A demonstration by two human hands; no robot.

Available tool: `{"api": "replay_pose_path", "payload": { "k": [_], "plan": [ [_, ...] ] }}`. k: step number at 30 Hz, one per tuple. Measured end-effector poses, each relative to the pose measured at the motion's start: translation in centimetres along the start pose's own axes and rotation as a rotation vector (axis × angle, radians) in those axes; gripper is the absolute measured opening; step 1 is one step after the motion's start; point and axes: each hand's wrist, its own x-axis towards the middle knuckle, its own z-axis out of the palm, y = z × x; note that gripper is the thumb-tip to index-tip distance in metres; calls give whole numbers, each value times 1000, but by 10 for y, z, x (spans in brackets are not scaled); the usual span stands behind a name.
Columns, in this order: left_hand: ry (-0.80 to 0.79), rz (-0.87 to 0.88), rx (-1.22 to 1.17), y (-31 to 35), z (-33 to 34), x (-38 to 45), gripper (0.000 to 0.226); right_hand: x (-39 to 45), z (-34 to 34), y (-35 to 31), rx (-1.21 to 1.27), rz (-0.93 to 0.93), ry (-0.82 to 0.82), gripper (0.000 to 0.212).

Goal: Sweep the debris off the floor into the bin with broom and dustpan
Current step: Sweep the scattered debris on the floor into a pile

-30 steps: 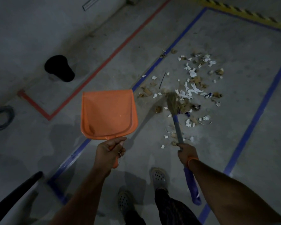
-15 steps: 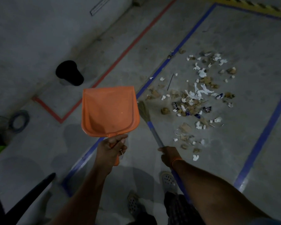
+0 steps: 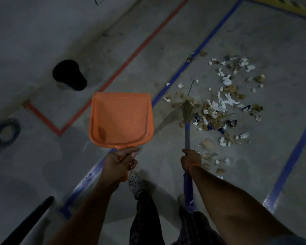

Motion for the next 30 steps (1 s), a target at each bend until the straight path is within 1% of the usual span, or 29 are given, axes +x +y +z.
{"api": "replay_pose_path", "payload": {
  "k": [2, 5, 8, 11, 14, 18, 21, 23, 26, 30],
  "plan": [
    [-39, 6, 16, 10, -12, 24, 17, 0, 7, -19, -4, -3, 47, 47],
    [-97, 5, 26, 23, -38, 62, 17, 2, 30, -55, 6, -5, 76, 47],
    [-143, 13, 49, 35, -71, 98, 18, 10, 59, -102, -11, -40, 40, 47],
    [-146, 22, 67, 46, -107, 128, 18, 27, 87, -151, -9, -54, -31, 45],
    [-128, 21, 94, 52, -142, 158, 18, 51, 111, -188, 116, 31, -61, 43],
    [-138, 5, 103, 58, -177, 191, 17, 72, 125, -224, 264, 201, 44, 43],
    [-140, -16, 72, 66, -191, 212, 16, 76, 124, -248, 287, 243, 132, 47],
    [-155, -26, 82, 70, -195, 229, 16, 79, 124, -264, 279, 232, 170, 48],
    [-183, -32, 76, 85, -196, 257, 17, 89, 126, -291, 236, 167, 214, 47],
    [-240, 2, 114, 112, -197, 309, 18, 122, 129, -333, 236, 116, 185, 48]
  ]
}}
